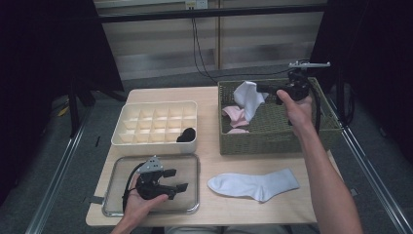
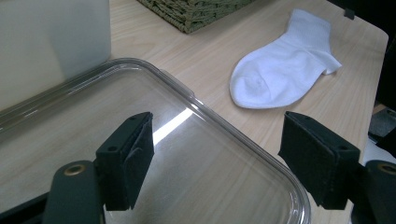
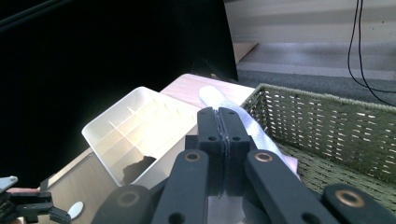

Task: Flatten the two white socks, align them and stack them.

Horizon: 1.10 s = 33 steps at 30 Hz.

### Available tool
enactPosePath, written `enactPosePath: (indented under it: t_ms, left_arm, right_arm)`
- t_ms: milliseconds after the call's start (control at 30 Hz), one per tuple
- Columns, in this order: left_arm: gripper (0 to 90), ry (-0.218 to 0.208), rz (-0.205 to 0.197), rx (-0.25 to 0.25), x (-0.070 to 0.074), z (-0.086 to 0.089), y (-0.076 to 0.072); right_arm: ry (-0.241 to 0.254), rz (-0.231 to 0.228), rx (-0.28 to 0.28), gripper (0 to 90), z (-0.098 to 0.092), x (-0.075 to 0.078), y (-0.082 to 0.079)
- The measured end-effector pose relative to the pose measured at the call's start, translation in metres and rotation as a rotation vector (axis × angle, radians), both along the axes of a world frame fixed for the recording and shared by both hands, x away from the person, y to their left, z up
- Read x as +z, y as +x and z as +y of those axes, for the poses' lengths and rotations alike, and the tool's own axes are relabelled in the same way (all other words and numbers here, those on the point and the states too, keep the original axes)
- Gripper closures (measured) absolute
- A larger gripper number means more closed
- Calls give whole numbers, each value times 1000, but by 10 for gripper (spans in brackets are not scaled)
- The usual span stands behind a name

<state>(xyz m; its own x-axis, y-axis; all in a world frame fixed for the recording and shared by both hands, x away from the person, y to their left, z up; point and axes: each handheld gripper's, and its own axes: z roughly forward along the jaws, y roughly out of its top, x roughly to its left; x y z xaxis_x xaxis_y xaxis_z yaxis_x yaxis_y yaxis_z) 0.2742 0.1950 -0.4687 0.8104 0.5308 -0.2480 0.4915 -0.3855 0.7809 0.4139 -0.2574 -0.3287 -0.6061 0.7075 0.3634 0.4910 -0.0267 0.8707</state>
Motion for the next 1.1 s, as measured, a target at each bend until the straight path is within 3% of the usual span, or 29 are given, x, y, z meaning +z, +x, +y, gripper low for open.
enactPosePath:
  t_ms: [267,1100]
  left_arm:
    - [246,-19,3,1,0,0,1]
    - [261,-9,-5,4,-1,-1,2]
  right_arm:
    - [2,-21,1,890,-1,11,-7]
    - [41,-118,34,890,4,43,-38]
